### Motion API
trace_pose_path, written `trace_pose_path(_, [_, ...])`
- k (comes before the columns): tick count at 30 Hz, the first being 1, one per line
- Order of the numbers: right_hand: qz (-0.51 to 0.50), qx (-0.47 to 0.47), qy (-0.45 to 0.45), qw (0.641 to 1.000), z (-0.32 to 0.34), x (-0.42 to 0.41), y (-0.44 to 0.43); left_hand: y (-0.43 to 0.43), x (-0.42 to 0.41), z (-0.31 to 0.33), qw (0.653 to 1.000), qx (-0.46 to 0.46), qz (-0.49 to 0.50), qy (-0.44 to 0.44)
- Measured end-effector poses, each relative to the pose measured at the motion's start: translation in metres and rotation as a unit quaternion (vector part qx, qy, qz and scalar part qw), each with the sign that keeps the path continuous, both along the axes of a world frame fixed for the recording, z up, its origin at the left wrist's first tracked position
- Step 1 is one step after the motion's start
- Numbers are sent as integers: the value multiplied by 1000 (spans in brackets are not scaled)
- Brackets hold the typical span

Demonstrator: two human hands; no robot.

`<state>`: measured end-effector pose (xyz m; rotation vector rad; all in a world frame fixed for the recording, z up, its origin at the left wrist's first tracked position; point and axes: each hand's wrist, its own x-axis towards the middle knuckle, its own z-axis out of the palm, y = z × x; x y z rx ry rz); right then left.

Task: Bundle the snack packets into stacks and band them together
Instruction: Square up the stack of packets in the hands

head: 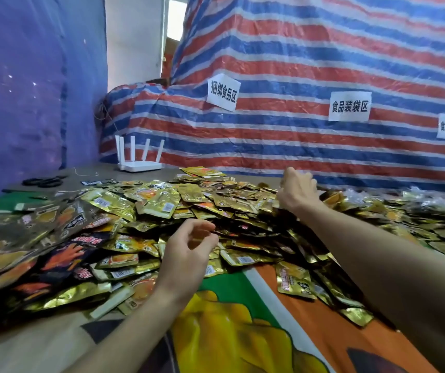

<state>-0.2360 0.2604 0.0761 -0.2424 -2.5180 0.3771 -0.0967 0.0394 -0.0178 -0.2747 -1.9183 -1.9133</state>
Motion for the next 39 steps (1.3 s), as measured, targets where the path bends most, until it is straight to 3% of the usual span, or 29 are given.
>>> trace_pose_path(6, [-113,193,-97,970,-13,-11,8,-4,-4,0,1000,-22,7,8])
trace_pose_path(11, [-120,207,-93,966,-17,-13,22,-5,-3,-2,997,-71,11,2])
trace_pose_path(13, [-110,219,-50,968,-17,-9,18,-8,-3,-2,995,-98,13,8])
trace_pose_path(16, [22,176,77,981,-18,4,-1,-15,-3,0,986,-162,32,11])
trace_pose_path(18, [149,131,103,975,-24,21,-23,-22,-2,4,976,-207,62,13])
trace_pose_path(22, [320,140,-36,936,-47,56,-64,-41,5,24,936,-330,118,-42])
trace_pose_path(24, [362,189,-143,902,-59,69,-81,-57,13,37,884,-446,111,-81])
trace_pose_path(25, [370,206,-187,886,-66,74,-88,-67,17,44,840,-523,96,-108])
trace_pose_path(27, [374,201,-247,871,-76,80,-99,-93,27,55,716,-669,41,-196])
trace_pose_path(29, [368,177,-268,873,-83,82,-106,-119,35,60,594,-750,20,-288])
trace_pose_path(30, [365,171,-273,874,-84,83,-109,-129,39,59,557,-765,35,-322])
trace_pose_path(32, [358,170,-286,872,-84,82,-115,-145,45,50,522,-768,91,-360])
trace_pose_path(33, [352,169,-290,874,-84,81,-117,-150,47,44,525,-759,115,-369])
trace_pose_path(35, [335,164,-275,886,-86,80,-122,-157,48,32,568,-727,137,-361])
trace_pose_path(37, [308,171,-237,905,-91,80,-127,-159,49,23,616,-705,155,-314])
trace_pose_path(39, [287,162,-220,918,-98,79,-131,-161,50,19,643,-697,183,-259])
